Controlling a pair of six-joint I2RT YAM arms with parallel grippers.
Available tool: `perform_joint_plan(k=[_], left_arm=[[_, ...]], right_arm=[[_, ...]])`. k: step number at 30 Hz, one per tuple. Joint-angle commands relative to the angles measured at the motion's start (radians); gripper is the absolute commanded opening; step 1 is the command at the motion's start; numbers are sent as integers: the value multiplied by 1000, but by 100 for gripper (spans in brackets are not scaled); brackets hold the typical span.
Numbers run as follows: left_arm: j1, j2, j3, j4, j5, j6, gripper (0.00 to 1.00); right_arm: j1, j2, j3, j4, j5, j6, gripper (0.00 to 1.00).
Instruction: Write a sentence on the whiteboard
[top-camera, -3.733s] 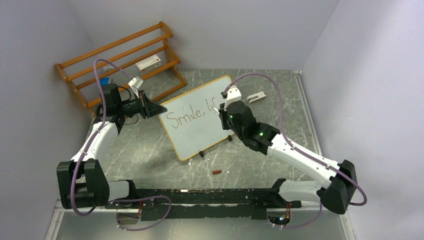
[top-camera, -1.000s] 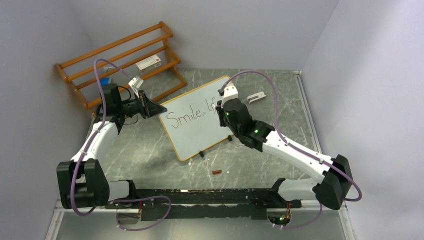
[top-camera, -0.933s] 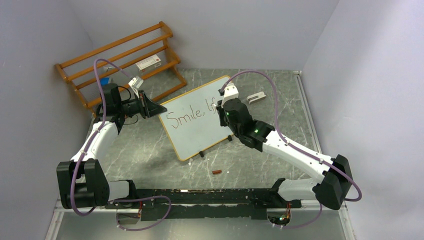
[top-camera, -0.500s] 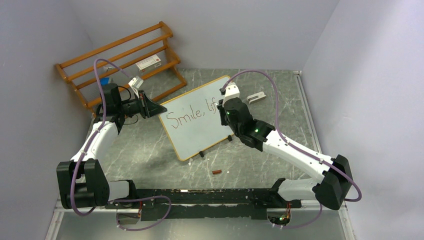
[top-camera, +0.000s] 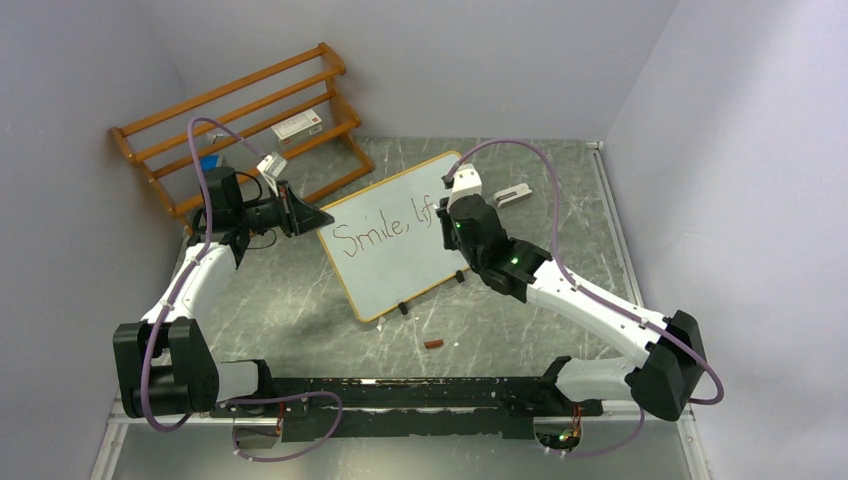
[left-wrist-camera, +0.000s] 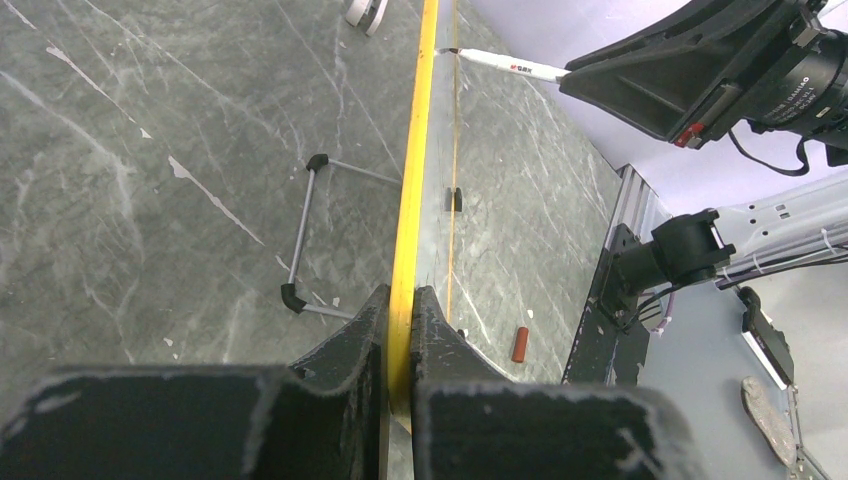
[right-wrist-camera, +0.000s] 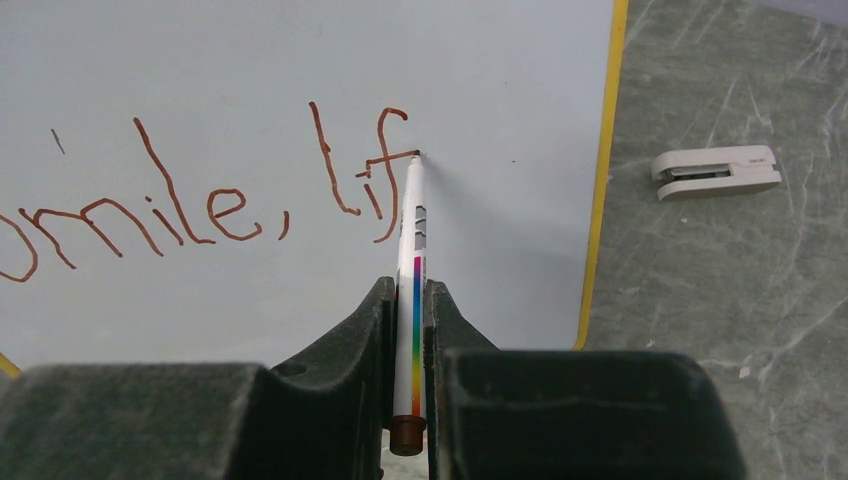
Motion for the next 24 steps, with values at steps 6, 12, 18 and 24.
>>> perform_joint_plan(k=[6, 12, 18, 24], left_arm=[[1, 32, -6, -53, -123, 100, 5], [1, 33, -6, -53, -126, 98, 5], [1, 35, -4, -54, -126, 98, 5], [0, 36, -5, -53, -125, 96, 5]], right_arm=[[-21, -68, -22, 10, -12, 12, 0], [-39, -86, -42, 0, -28, 13, 0], [-41, -72, -47, 1, -64, 16, 0], [-41, -60, -44, -3, -84, 13, 0]])
